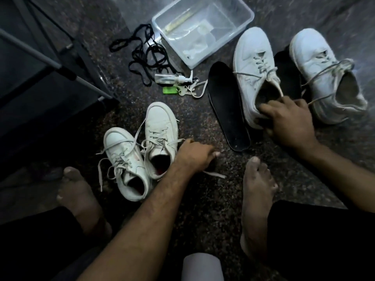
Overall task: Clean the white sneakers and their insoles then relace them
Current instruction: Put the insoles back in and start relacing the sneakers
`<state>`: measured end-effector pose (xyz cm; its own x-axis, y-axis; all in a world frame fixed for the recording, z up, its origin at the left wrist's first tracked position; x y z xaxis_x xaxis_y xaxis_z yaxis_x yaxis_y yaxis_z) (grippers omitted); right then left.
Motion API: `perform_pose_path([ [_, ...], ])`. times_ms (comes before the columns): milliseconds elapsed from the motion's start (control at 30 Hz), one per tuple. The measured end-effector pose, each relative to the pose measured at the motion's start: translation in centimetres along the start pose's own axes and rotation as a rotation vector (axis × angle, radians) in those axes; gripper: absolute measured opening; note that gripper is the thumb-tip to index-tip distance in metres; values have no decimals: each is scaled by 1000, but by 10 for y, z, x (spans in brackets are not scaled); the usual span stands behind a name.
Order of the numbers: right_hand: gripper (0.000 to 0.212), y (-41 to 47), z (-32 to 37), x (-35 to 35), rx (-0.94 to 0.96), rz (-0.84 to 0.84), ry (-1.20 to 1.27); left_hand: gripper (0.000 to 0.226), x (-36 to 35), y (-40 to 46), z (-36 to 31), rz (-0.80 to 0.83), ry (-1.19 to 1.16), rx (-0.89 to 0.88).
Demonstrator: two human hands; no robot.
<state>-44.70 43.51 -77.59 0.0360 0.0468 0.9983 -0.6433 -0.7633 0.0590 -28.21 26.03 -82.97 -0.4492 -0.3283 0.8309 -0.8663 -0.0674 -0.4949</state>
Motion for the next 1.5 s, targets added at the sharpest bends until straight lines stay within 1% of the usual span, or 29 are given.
perform_pose_path([
  [67, 20, -18, 18, 9, 30, -78, -14, 44, 2, -7, 5, -2, -39, 50],
  [100, 20, -25, 28, 12, 54, -101, -14, 43, 3, -10, 7, -54, -99, 95],
  [133, 20, -29, 37, 16, 84, -122, -8, 42, 5, -13, 8, -137, -193, 146],
  [233, 18, -36, 62, 26, 211, -191, 4, 32, 12, -19, 9, -492, -554, 251],
  [300, 18, -35, 74, 30, 297, -211, 19, 30, 19, -19, 14, -670, -673, 320],
  [367, 17, -33, 85, 33, 387, -208, 34, 34, 27, -20, 22, -789, -756, 436],
  [400, 17, -33, 90, 33, 430, -198, 42, 35, 31, -22, 26, -806, -816, 502],
  [500, 19, -35, 105, 26, 529, -134, 62, 40, 35, -25, 40, -782, -1010, 707],
  [567, 18, -36, 114, 18, 575, -85, 66, 47, 36, -27, 47, -817, -1067, 761],
  [633, 20, -39, 119, 10, 614, -46, 76, 51, 33, -28, 49, -829, -1054, 746],
  [700, 20, -43, 123, 3, 649, -19, 72, 56, 26, -28, 46, -792, -1039, 708],
  [767, 18, -44, 125, -1, 671, 8, 59, 68, 22, -28, 42, -738, -1007, 665],
  [800, 17, -44, 126, -3, 676, 23, 53, 79, 21, -27, 41, -701, -1006, 642],
  [867, 18, -41, 128, -4, 694, 39, 42, 102, 18, -24, 42, -642, -1112, 586],
  [900, 19, -41, 128, -4, 711, 37, 38, 111, 18, -24, 43, -632, -1226, 567],
  [933, 20, -42, 129, -3, 729, 36, 40, 114, 17, -24, 45, -625, -1360, 572],
  [967, 21, -42, 131, -2, 748, 37, 38, 112, 16, -25, 46, -622, -1485, 587],
  [1033, 23, -42, 133, 0, 793, 25, 37, 99, 16, -26, 48, -653, -1659, 598],
  [1133, 32, -40, 126, 3, 863, -26, 143, 77, 19, -27, 50, -716, -1740, 614],
  [1167, 36, -38, 122, 4, 803, -48, 243, 73, 20, -27, 51, -727, -1751, 612],
  [1200, 40, -35, 117, 7, 669, -75, 378, 69, 20, -27, 53, -731, -1752, 607],
  [1233, 39, -31, 111, 10, 474, -123, 525, 66, 21, -27, 54, -734, -1737, 605],
  [1267, 34, -26, 105, 11, 261, -173, 660, 63, 22, -27, 55, -735, -1709, 611],
  [1300, 27, -22, 99, 6, 79, -197, 744, 62, 24, -27, 56, -739, -1681, 615],
  [1333, 24, -19, 96, -3, -48, -171, 764, 62, 26, -28, 57, -742, -1663, 611],
  [1367, 29, -17, 94, -14, -111, -99, 747, 61, 28, -28, 58, -741, -1658, 599],
  [1433, 51, -19, 94, -40, -172, 148, 787, 59, 32, -29, 59, -736, -1662, 559],
  [1467, 61, -23, 95, -48, -236, 264, 834, 56, 34, -30, 60, -738, -1650, 538],
  [1500, 69, -26, 96, -54, -288, 347, 851, 52, 37, -32, 60, -745, -1629, 521],
])
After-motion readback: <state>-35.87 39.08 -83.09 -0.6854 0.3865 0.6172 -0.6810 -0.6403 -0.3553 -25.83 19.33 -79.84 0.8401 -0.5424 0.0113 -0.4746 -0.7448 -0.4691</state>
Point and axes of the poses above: each hand's wrist, its own y-axis towards the middle knuckle, its own x-axis out of the back of the hand, z = x × y, the point moved 2 cm from there along y, towards the middle knuckle, and after that the axes turned 4 degrees about -z, right-handed, at the moved point
